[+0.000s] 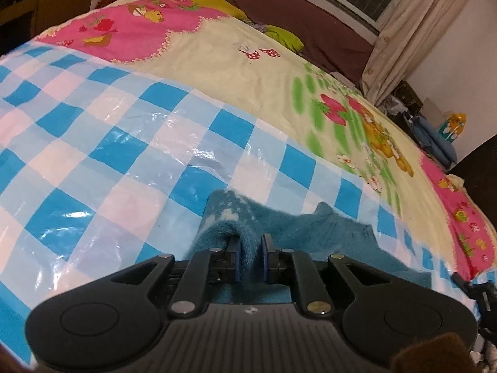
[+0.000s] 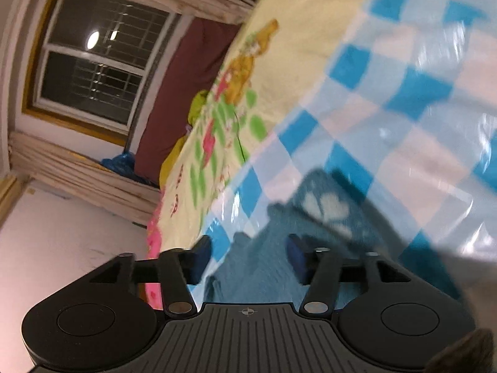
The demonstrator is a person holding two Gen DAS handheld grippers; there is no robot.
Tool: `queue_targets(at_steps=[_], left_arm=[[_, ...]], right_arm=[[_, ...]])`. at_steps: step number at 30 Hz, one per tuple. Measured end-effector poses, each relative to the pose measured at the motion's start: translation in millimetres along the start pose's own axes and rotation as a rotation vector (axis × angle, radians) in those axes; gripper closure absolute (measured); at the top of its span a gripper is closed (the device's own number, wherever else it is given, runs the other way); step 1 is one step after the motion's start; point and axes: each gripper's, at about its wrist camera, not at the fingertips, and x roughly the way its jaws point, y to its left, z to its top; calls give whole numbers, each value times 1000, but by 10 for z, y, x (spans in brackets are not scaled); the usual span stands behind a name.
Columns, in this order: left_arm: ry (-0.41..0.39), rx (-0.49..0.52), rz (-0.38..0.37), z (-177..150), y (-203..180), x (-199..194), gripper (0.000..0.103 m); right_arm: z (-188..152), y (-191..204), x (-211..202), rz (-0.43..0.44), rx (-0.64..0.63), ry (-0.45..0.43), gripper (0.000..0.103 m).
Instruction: Fold small clothes
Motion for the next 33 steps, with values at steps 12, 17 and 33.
queue_targets(at_steps=[12,17,33], left_arm=[[4,-100,-2,126,103,14,61],[-92,-7,136,192,-11,-77,51],[-38,362,254,-680,-84,-136,47]], right_arm=[[-280,314,-98,-107,-389,29,43],[-361,297,-163,-123,-450,32,43],[-390,-119,-299,-222,-427,104,40]])
